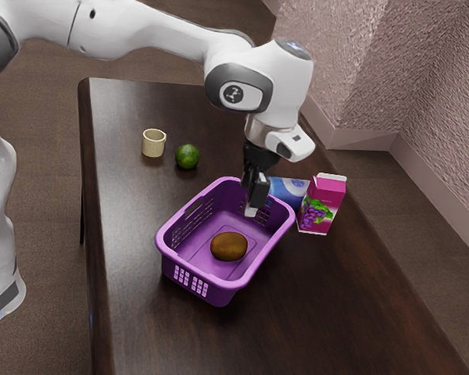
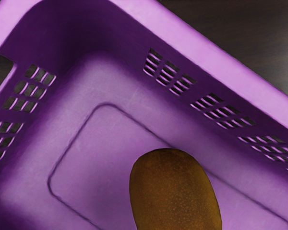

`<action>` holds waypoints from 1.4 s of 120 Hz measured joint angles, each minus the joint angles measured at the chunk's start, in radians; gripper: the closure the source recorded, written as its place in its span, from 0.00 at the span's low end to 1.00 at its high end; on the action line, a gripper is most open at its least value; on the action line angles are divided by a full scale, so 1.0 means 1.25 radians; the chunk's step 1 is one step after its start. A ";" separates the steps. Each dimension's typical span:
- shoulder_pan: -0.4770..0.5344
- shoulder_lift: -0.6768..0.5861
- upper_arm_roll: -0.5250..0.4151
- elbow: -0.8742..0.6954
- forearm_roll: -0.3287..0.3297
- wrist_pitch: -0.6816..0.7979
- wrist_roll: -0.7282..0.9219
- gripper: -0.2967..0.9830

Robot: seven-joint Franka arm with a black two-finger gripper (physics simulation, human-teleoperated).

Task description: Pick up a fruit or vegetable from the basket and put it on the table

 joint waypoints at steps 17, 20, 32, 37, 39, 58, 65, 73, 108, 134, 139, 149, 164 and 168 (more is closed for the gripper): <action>-0.001 -0.011 0.000 -0.058 -0.009 0.063 0.004 0.23; 0.000 -0.015 -0.001 -0.068 -0.010 0.073 0.005 0.23; -0.001 -0.022 -0.004 -0.090 -0.012 0.104 0.007 0.23; -0.001 -0.021 -0.004 -0.097 -0.012 0.114 0.008 0.23; -0.001 -0.020 -0.004 -0.099 -0.013 0.118 0.008 0.23; -0.001 -0.019 -0.005 -0.133 -0.014 0.146 0.011 0.23; -0.001 -0.018 -0.005 -0.146 -0.015 0.154 0.012 0.23; -0.001 -0.018 -0.006 -0.153 -0.015 0.161 0.013 0.23; -0.001 -0.024 -0.014 -0.183 -0.022 0.189 0.016 0.23; -0.002 -0.024 -0.020 -0.202 -0.034 0.205 0.017 0.23; -0.002 -0.021 -0.020 -0.204 -0.036 0.207 0.017 0.23; -0.002 -0.012 -0.020 -0.206 -0.039 0.214 0.017 0.23; -0.002 -0.008 -0.020 -0.209 -0.043 0.223 0.018 0.23; -0.002 -0.007 -0.020 -0.212 -0.044 0.226 0.018 0.23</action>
